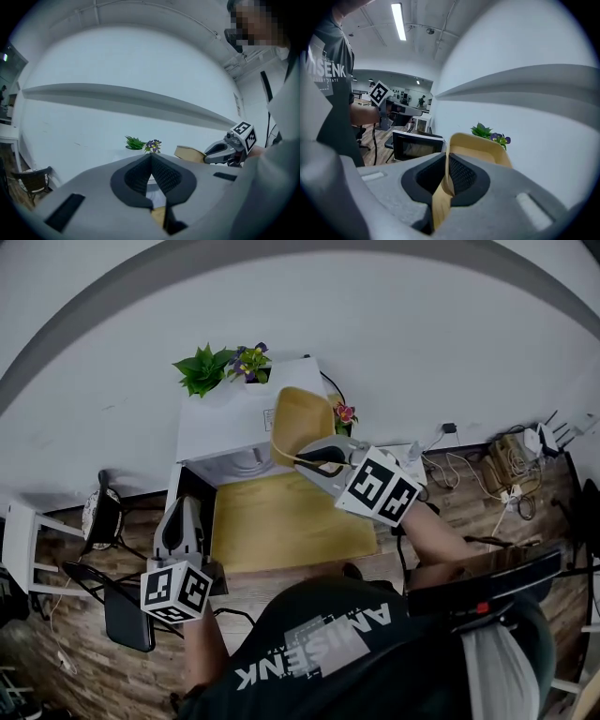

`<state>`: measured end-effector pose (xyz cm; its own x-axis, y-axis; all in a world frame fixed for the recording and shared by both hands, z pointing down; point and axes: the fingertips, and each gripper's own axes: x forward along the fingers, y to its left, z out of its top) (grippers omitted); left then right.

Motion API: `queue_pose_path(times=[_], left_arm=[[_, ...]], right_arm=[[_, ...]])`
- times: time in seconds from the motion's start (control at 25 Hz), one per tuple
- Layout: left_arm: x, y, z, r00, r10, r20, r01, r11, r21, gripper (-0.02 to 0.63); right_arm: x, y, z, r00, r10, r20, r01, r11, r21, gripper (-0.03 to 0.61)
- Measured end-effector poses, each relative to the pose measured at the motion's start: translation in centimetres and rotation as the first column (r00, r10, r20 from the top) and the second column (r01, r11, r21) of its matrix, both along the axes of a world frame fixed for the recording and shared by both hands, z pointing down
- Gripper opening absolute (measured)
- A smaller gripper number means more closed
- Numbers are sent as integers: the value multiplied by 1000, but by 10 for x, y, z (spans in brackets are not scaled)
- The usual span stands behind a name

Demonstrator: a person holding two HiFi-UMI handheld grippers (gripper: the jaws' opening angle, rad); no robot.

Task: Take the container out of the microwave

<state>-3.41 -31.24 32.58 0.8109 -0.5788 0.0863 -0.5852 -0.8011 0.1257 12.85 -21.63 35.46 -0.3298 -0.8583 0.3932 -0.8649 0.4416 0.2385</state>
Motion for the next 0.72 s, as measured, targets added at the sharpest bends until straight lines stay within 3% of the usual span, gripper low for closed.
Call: queue_pose_path(times=[0.72], left_arm=[[-14, 13, 11, 999, -41, 7, 41, 999, -29, 2]], right_arm=[[-5, 0, 0, 1000, -12, -20, 12, 1000, 10, 25]])
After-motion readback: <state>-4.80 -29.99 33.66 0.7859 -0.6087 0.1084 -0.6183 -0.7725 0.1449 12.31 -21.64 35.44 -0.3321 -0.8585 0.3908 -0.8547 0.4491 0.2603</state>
